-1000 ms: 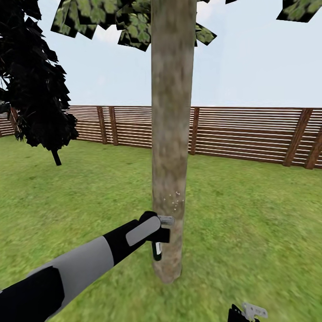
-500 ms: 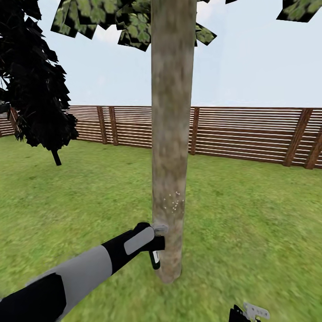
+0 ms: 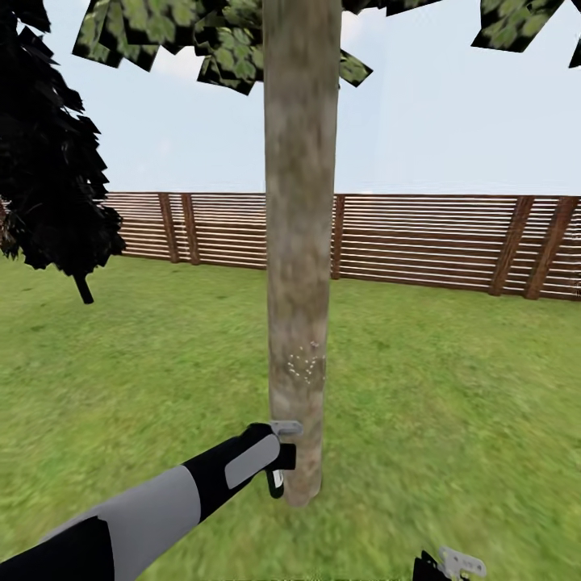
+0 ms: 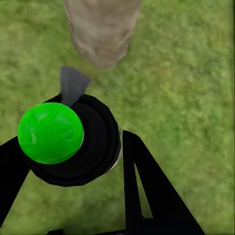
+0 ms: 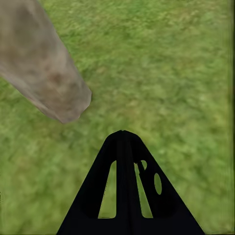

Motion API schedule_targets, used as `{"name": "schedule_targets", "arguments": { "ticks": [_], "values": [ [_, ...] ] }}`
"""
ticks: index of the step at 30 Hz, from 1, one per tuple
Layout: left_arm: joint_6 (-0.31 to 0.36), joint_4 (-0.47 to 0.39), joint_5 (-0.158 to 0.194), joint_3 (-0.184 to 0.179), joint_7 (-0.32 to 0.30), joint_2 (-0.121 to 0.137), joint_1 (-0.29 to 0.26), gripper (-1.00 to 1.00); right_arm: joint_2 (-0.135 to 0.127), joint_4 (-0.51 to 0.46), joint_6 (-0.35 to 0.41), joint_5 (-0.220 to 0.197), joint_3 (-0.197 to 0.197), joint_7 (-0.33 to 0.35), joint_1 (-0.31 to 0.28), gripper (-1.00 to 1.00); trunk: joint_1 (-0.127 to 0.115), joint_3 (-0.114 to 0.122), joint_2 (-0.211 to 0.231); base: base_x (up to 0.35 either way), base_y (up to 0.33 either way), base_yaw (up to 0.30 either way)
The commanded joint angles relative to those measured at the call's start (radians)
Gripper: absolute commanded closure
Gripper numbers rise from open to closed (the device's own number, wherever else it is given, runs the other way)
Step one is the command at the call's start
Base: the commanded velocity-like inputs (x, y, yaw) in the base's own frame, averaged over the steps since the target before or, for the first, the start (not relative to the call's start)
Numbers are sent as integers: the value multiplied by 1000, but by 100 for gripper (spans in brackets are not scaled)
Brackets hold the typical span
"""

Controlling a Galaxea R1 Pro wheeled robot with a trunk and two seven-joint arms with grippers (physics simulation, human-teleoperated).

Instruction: In the garden, pick up the pesticide atomizer on the floor and spray pesticide onto both trees until each tree trunk is fully covered.

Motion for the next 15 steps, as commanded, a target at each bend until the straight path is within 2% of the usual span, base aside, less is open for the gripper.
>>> {"name": "schedule_targets", "arguments": {
  "ticks": [1, 5, 8, 15],
  "values": [
    [0, -2, 6, -3, 6, 0, -1, 100, 0, 0, -3, -10, -3, 9, -1, 100, 0, -1, -2, -6, 306, -264],
    [2, -2, 6, -3, 6, 0, -1, 100, 1, 0, -3, -10, -1, 8, -1, 100, 0, 0, -2, 29, 323, -268],
    [5, -5, 6, -3, 8, 2, -1, 100, 2, 1, -3, -9, 0, 8, -1, 100, 0, 0, -2, 113, 295, -139],
    [20, -25, 11, -3, 53, 1, -1, 100, 2, 1, -3, -9, 2, 7, -1, 100, 0, 1, -2, 24, 64, -28]
  ]
}}
